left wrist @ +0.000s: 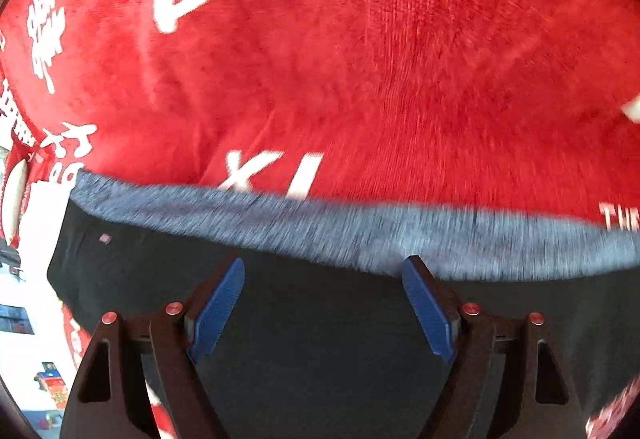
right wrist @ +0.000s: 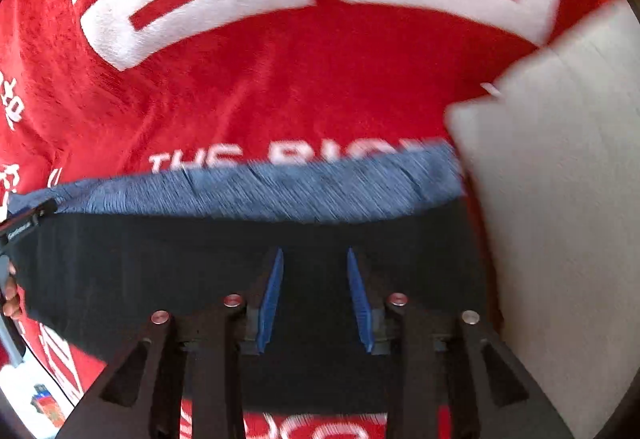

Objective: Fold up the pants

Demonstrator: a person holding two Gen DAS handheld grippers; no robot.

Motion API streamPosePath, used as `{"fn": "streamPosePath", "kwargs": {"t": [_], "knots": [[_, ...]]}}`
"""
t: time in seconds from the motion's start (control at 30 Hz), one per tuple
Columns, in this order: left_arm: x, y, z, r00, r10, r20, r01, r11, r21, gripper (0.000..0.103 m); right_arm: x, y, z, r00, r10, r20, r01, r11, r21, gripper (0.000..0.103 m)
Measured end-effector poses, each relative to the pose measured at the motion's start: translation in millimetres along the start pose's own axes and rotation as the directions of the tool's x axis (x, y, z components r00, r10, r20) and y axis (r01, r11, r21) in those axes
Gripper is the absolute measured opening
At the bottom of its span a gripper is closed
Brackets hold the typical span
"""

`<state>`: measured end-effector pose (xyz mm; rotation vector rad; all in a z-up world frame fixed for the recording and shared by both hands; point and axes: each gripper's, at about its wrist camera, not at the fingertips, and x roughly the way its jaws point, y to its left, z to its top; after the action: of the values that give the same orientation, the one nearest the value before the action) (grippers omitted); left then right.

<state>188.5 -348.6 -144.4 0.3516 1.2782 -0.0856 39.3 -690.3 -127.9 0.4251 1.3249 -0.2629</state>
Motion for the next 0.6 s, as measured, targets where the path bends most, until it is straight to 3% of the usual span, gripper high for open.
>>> {"fn": "streamPosePath", "kwargs": {"t": [0.17, 0.33, 0.5, 0.6], "knots": [[-29.0, 13.4, -42.4, 1.000, -0.007, -0.022, 0.008, 0.999, 0.040, 0.082, -31.7, -17.2, -52.6, 0.999, 0.051, 0.006, -0.051, 0.996, 0.072, 0.046], [-45.1, 23.7, -78.7, 0.997, -0.042, -0.064, 0.044, 0.998, 0.033, 0.082, -48.2, -7.8, -100.1, 0.995, 0.098, -0.011, -0.096, 0.987, 0.131, 0.049], [-55.5, 32.7, -99.5, 0.994, -0.083, -0.076, 0.086, 0.996, 0.030, 0.082, -46.1, -2.4, -110.0, 0.989, 0.140, -0.039, -0.133, 0.981, 0.140, 0.049], [-61.5, 43.0, -108.0, 0.993, -0.099, -0.066, 0.102, 0.994, 0.035, 0.082, -42.1, 23.5, -118.9, 0.985, 0.162, -0.062, -0.153, 0.980, 0.127, 0.049]]}}
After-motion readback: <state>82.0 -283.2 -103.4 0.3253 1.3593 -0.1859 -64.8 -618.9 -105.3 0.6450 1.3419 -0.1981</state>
